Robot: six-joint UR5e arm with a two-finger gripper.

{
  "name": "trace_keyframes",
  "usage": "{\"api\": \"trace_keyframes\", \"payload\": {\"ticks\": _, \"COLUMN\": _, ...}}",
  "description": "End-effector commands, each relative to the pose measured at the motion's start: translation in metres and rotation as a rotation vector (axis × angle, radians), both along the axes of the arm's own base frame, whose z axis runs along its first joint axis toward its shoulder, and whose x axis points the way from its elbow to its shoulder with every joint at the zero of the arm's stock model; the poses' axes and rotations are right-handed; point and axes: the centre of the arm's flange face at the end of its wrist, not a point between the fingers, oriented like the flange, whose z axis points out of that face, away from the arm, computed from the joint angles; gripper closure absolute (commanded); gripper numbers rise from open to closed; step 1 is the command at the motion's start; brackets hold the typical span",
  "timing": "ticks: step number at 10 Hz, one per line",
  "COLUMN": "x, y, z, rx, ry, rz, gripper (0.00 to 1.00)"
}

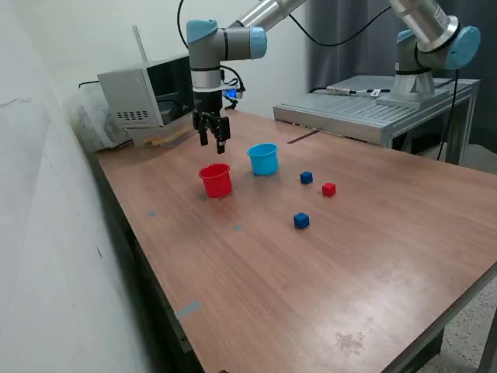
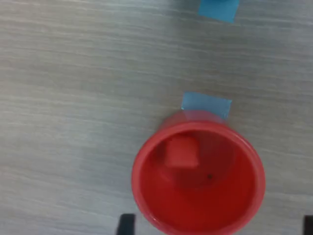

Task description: Place red objects in the red bin, and blue objects in the blue bin.

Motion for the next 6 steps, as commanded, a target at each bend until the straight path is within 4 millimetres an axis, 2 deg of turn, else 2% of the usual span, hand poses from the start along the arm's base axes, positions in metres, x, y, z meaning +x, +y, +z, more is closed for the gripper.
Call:
{"api": "trace_keyframes", "payload": {"ticks": 1, "x": 0.001, "y": -0.007, "z": -0.008, "rx": -0.002, "ry": -0.018, "rz": 0.006, "gripper": 0.0}}
{"api": "trace_keyframes", "payload": {"ticks": 2, "x": 0.01, "y": -0.028, "z": 0.027, "rx": 0.006, "ry": 0.016, "rz": 0.028, "gripper": 0.0}}
{"api": "trace_keyframes", "payload": {"ticks": 3, "x": 0.031, "y": -0.056, "z": 0.047, "rx": 0.002, "ry": 0.021, "rz": 0.039, "gripper": 0.0}}
{"api": "trace_keyframes", "payload": {"ticks": 4, "x": 0.053, "y": -0.101, "z": 0.055, "rx": -0.002, "ry": 0.014, "rz": 0.091, "gripper": 0.0}}
{"api": "trace_keyframes", "payload": {"ticks": 5, "x": 0.07, "y": -0.136, "z": 0.056, "rx": -0.005, "ry": 0.001, "rz": 0.131, "gripper": 0.0}}
{"api": "trace_keyframes", "payload": {"ticks": 6, "x": 0.081, "y": -0.162, "z": 0.05, "rx": -0.017, "ry": -0.015, "rz": 0.103, "gripper": 0.0}}
